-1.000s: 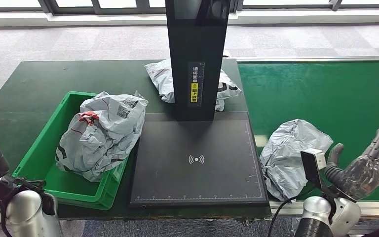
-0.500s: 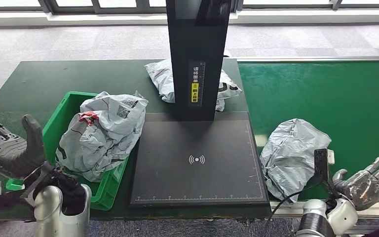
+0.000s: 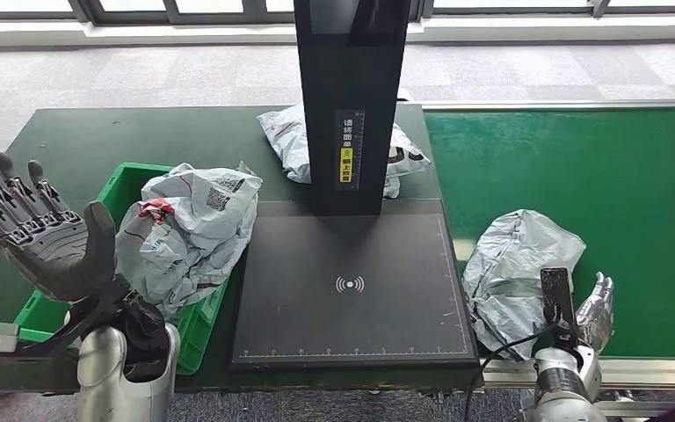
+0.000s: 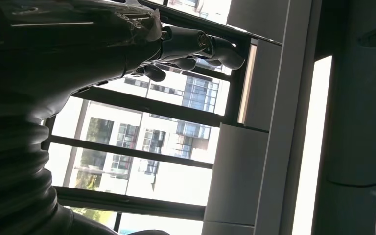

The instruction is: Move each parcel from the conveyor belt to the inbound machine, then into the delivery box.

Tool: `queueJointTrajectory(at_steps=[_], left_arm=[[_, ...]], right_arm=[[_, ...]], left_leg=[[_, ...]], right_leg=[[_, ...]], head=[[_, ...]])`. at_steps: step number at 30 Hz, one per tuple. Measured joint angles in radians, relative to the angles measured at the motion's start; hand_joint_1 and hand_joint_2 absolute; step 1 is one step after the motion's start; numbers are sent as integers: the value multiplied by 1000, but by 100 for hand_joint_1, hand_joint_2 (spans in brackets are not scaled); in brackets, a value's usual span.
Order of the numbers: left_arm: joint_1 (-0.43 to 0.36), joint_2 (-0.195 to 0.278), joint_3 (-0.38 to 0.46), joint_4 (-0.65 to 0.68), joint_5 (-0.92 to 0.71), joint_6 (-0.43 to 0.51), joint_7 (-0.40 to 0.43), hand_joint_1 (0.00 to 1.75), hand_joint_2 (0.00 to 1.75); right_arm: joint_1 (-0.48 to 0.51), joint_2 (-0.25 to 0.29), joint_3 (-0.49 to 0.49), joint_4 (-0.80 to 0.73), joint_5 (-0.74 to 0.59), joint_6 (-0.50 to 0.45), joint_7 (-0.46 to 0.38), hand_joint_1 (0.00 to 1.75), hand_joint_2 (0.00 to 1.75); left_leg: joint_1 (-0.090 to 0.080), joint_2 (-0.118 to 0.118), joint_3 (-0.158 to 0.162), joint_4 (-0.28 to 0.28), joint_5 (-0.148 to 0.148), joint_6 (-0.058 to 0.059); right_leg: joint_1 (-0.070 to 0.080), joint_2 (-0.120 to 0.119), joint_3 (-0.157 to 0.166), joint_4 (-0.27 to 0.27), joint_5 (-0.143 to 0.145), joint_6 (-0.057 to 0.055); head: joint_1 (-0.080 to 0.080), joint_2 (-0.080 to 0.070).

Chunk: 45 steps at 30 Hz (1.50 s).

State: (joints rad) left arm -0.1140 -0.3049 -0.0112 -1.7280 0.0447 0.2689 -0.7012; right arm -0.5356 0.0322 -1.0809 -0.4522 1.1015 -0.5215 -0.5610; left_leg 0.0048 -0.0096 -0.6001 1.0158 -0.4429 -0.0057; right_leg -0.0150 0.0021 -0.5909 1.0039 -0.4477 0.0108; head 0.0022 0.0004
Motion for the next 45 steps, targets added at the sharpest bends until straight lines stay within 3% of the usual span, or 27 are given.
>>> queueJointTrajectory(at_steps=[22, 45], left_arm=[[-6, 0, -8, 29, -8, -16, 0, 0, 175], [-9, 0, -21, 41, -10, -20, 0, 0, 175]], right_arm=[[-38, -14, 0, 72, -69, -23, -137, 0, 175], [-45, -13, 5, 72, -74, -17, -142, 0, 175]], left_leg=[[0, 0, 0, 0, 0, 0], [0, 0, 0, 0, 0, 0]], right_leg=[[0, 0, 0, 0, 0, 0], [0, 0, 0, 0, 0, 0]], head=[[0, 0], [0, 0]])
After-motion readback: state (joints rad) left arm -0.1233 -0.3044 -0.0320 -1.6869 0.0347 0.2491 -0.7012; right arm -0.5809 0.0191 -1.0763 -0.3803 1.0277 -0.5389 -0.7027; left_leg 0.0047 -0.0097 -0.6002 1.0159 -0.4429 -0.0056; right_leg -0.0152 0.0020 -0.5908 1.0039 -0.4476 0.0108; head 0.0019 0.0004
